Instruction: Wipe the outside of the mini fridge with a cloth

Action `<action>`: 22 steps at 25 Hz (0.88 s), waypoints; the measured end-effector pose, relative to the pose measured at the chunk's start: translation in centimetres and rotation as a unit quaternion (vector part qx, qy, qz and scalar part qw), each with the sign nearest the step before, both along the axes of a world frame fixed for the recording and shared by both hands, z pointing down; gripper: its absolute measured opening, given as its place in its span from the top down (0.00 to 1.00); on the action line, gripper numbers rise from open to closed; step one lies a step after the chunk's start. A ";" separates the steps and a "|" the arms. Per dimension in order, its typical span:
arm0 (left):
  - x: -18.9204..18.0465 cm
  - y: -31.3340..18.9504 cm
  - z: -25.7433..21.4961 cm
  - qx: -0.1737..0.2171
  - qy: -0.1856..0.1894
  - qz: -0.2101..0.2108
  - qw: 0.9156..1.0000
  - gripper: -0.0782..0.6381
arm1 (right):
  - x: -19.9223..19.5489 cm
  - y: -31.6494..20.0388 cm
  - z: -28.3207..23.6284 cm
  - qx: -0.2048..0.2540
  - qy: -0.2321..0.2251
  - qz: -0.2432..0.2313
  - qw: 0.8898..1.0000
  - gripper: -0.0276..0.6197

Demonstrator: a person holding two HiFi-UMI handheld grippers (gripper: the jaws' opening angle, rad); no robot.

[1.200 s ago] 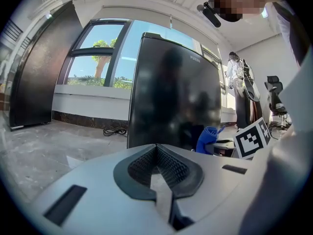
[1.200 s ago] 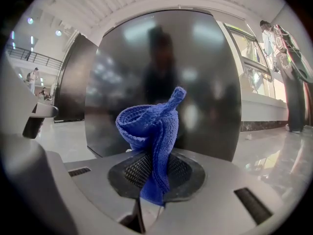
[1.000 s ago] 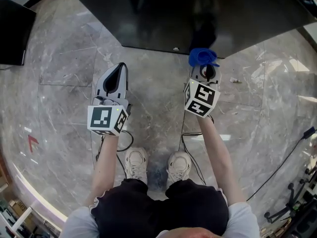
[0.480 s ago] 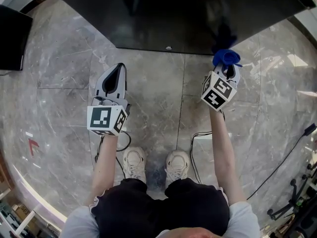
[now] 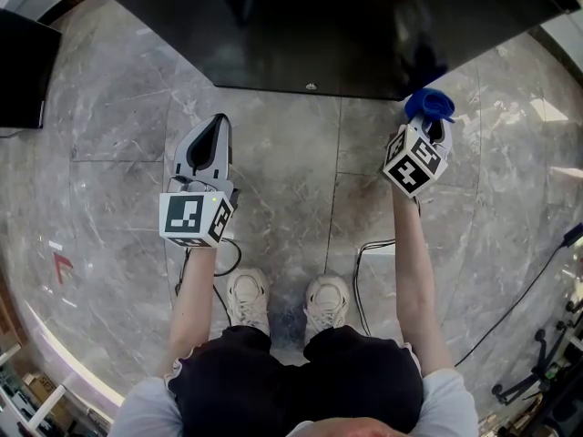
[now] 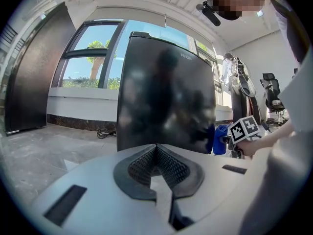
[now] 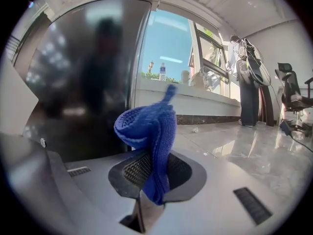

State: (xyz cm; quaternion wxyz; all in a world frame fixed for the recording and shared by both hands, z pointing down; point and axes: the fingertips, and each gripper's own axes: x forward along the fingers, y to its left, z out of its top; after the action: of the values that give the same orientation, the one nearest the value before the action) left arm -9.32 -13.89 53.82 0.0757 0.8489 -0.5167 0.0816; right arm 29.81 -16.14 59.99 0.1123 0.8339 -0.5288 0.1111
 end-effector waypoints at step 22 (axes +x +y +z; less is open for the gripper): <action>1.5 1.5 -6.0 0.062 0.020 0.015 0.998 0.88 | -10.9 4.2 -9.9 0.085 -0.079 -0.131 0.985 0.85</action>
State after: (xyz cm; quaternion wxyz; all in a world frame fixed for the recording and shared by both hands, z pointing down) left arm -7.77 -12.38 47.79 0.0317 0.8613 -0.5060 0.0337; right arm 18.93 -11.98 50.13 0.0126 0.7523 -0.6484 0.1156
